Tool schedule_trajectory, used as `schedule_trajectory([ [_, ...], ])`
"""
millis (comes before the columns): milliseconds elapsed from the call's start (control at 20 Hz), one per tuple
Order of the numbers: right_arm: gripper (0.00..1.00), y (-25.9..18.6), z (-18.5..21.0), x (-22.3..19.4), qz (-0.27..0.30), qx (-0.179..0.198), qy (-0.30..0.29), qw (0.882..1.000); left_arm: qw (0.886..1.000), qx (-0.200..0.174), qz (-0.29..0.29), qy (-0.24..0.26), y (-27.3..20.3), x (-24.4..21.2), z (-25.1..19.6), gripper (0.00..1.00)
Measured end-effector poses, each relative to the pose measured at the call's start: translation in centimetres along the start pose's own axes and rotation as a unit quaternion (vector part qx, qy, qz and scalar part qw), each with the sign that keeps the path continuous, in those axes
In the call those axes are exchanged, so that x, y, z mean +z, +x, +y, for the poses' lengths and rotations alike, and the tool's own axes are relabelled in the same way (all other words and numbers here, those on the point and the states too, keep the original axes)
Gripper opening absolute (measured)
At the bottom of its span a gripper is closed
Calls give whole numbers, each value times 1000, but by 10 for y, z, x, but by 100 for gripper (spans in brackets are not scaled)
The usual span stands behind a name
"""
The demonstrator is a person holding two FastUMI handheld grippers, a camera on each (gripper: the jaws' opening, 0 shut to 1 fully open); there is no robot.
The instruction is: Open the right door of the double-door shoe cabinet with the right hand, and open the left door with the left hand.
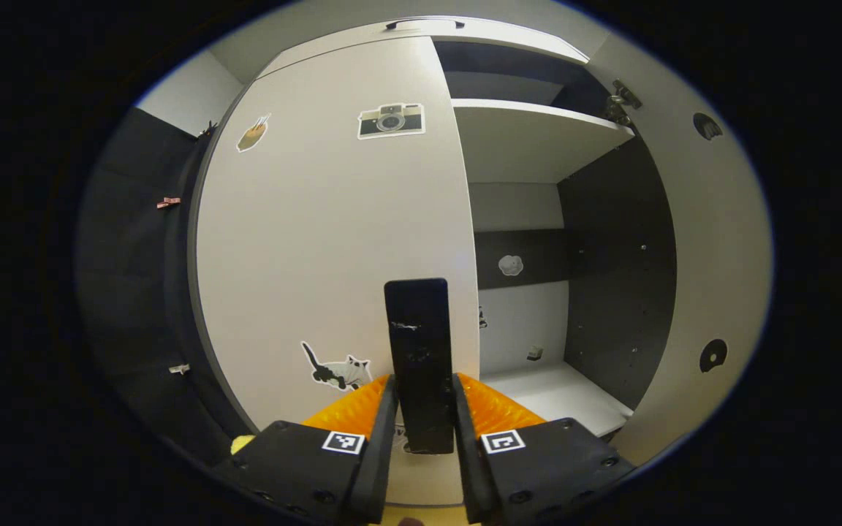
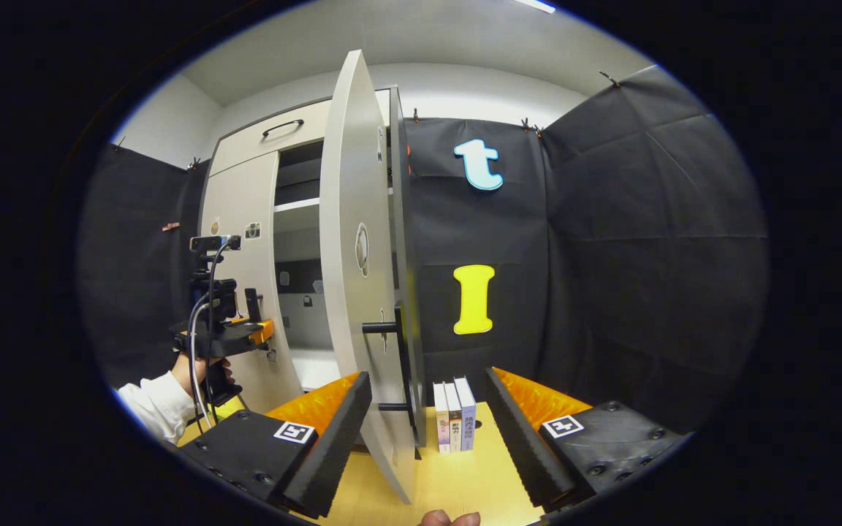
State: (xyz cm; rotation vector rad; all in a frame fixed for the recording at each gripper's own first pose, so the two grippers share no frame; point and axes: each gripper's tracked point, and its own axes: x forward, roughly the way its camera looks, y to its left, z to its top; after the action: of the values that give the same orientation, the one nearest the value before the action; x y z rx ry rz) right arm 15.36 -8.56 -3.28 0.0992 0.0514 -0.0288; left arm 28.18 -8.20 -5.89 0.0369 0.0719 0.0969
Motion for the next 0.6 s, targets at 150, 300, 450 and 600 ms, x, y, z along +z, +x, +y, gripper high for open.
schedule_trajectory([
  [150, 97, 0, 2, 4, -9, 2, -3, 1000, 1000, 4, 7, -2, 1, -6, -1, 37],
  [300, 97, -4, 6, 7, -15, 5, -5, 1000, 1000, 3, 12, -21, 1, -12, -1, 37],
  [450, 98, -7, 6, 10, -18, -2, -10, 1000, 999, -1, 26, -24, 0, -12, -2, 30],
  [600, 98, -14, 11, 12, -18, -3, -8, 1000, 999, -9, 32, -30, -4, -12, -1, 22],
])
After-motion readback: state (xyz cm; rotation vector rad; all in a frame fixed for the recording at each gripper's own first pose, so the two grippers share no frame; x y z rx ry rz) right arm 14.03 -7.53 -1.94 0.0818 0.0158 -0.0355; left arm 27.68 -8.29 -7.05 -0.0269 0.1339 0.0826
